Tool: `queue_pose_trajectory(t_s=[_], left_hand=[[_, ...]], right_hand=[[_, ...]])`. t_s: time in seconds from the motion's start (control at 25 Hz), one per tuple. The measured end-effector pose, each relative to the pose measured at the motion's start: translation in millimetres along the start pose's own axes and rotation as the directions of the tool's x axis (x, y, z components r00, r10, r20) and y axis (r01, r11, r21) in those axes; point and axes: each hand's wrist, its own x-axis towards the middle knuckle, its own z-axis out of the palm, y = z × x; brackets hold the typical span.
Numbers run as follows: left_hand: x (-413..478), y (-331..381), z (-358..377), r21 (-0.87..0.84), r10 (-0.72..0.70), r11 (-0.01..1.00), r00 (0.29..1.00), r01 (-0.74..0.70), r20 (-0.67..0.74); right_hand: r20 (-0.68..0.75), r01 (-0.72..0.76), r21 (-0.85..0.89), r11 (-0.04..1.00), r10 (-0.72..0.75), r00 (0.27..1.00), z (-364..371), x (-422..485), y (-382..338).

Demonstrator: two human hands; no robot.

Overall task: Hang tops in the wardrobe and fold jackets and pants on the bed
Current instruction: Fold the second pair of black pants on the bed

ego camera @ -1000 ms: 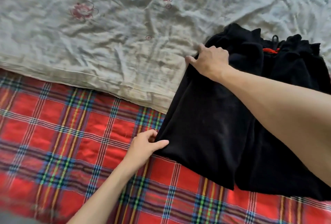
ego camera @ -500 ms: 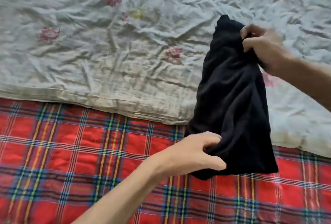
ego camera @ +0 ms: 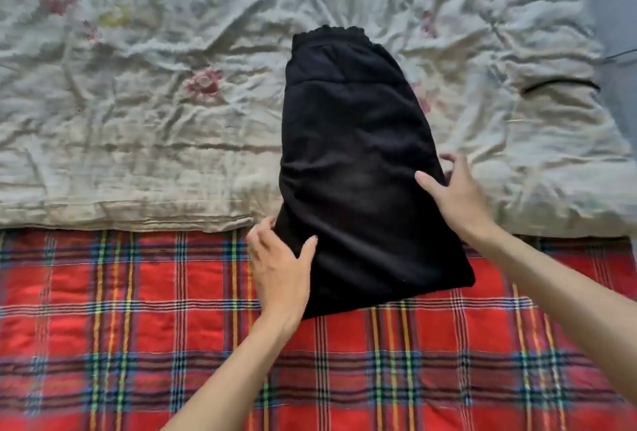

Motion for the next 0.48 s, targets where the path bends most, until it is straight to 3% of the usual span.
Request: queue_pose_trajectory(t_s=[0.08, 0.12, 0.2, 0.28, 0.32, 0.36, 0.4, 0.48], left_hand=[[-10.4, -3.7, -1.6, -0.090, -0.305, 0.945, 0.948, 0.313, 0.089], [-20.6, -5.3, -3.1, -0.063, -0.371, 0.922, 0.919, 0.381, 0.133], [-38.8, -9.0, -5.1, 0.049, -0.385, 0.922, 0.905, 0.383, 0.183], [-50.1, -18.2, -4.7, 0.099, -0.431, 0.902, 0.882, 0.420, 0.190], [-52.8, -21.2, -5.8, 0.040, -0.484, 0.872, 0.846, 0.488, 0.224], [-54.8, -22.0, -7.6, -0.079, -0.553, 0.797, 0.776, 0.599, 0.305], [-58.7, -19.9, -9.9, -0.202, -0.604, 0.659, 0.670, 0.724, 0.432], [-64.2, -13.0, -13.7, -0.373, -0.551, 0.302, 0.480, 0.877, 0.682]], right_hand=[[0.041, -0.045, -0.081, 0.996, 0.048, 0.998, -5.8, -41.5, 22.9], [0.075, -0.058, -0.127, 0.990, 0.068, 0.995, -6.8, -57.2, 32.1], [0.141, -0.097, -0.131, 0.987, 0.115, 0.983, -9.1, -73.7, 41.9], [0.208, -0.221, 0.004, 0.975, 0.216, 0.954, -9.6, -76.4, 35.6], [0.267, -0.343, 0.174, 0.923, 0.291, 0.919, -9.6, -74.4, 28.4], [0.345, -0.472, 0.341, 0.813, 0.359, 0.867, -10.1, -72.3, 20.5], [0.422, -0.571, 0.452, 0.685, 0.400, 0.813, -12.0, -71.5, 12.9], [0.520, -0.664, 0.554, 0.501, 0.414, 0.747, -17.8, -70.9, -0.1]])
